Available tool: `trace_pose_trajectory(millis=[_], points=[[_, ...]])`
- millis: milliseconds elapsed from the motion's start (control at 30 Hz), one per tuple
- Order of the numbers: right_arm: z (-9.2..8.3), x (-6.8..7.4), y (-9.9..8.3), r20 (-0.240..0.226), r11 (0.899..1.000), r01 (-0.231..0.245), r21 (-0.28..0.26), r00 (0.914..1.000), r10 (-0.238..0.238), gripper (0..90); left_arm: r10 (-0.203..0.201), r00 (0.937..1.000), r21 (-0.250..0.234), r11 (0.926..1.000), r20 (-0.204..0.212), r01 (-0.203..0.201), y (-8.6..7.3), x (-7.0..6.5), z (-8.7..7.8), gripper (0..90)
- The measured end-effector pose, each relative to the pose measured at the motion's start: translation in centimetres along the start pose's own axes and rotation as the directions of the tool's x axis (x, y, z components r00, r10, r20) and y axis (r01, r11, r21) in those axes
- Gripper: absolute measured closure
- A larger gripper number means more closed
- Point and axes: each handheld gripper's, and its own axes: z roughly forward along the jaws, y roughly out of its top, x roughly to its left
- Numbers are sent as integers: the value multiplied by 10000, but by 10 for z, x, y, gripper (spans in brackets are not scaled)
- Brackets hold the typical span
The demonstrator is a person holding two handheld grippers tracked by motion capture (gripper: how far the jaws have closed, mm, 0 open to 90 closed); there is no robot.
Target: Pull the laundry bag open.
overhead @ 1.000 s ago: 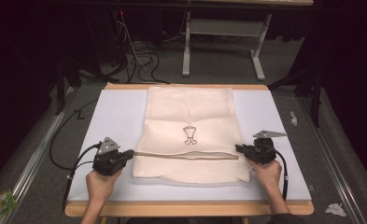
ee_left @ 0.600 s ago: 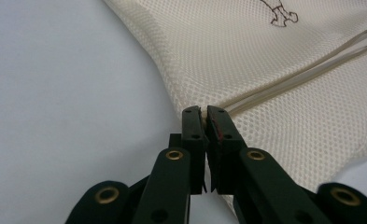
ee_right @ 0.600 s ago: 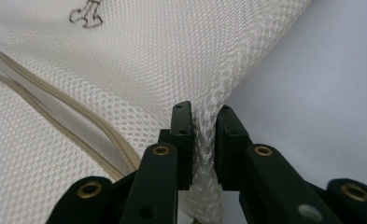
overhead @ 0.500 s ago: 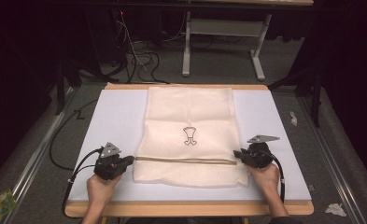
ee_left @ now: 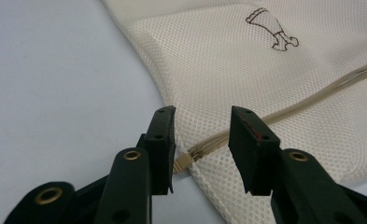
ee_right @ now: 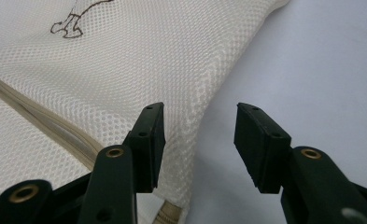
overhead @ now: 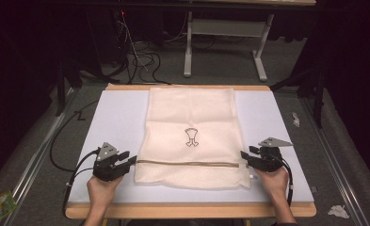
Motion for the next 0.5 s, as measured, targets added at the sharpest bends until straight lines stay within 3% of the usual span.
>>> trace_pose_trajectory(millis=[367,500], points=[[-26,-15,-7,91,9958,-423,-813,9990,432,530,-480,9983,-720,9964,-322,456,-5,12,-13,562],[-30,-20,-8,129,9938,-564,-959,9982,579,530,-450,9975,-747,9964,-541,409,-6,16,-16,549]])
